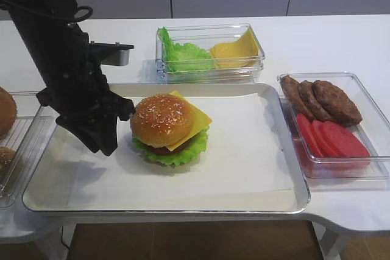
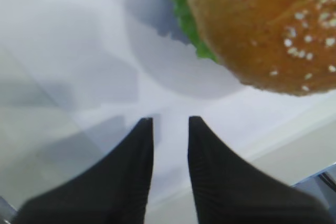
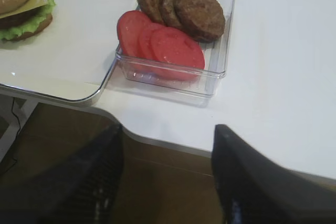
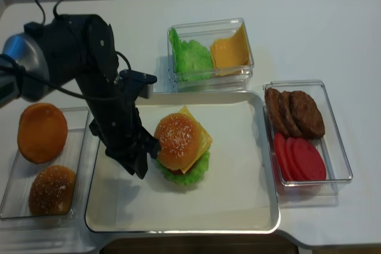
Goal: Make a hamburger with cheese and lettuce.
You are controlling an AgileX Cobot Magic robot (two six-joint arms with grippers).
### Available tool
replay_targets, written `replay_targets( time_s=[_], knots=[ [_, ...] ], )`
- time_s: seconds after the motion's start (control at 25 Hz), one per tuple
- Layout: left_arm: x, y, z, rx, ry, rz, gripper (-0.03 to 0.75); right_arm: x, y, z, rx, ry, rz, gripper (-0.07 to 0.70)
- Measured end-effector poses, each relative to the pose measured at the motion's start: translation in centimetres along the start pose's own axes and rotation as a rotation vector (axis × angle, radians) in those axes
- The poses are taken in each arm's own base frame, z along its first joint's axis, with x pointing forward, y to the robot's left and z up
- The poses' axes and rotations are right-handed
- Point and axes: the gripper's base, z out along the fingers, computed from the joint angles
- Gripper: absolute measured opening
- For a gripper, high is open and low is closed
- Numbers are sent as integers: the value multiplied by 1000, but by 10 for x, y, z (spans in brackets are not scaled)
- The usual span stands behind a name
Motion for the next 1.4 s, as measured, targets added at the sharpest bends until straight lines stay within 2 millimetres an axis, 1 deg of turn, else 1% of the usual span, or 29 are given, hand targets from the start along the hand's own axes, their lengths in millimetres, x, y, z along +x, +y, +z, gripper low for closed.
replay_targets(
  time_s=[0.08,0.36,0.48,0.6,0.72,0.88,1.12,1.4],
  knots=[
    [1,1,-3,-18,-9,-9,175,0,0,0,0,0,0,424],
    [10,-2,-25,-27,-73,-28,175,0,0,0,0,0,0,424],
    [16,-5,-38,-28,-112,-30,175,0,0,0,0,0,0,424],
    [27,-7,-48,-27,-140,-39,175,0,0,0,0,0,0,423],
    [44,-8,-52,-26,-146,-41,175,0,0,0,0,0,0,424],
    [71,-10,-63,-25,-180,-46,175,0,0,0,0,0,1,424],
    [113,-17,-93,-18,-310,-54,175,0,0,0,0,0,1,424],
    [164,-22,-117,-9,-459,-42,175,0,0,0,0,0,1,424]
  ],
)
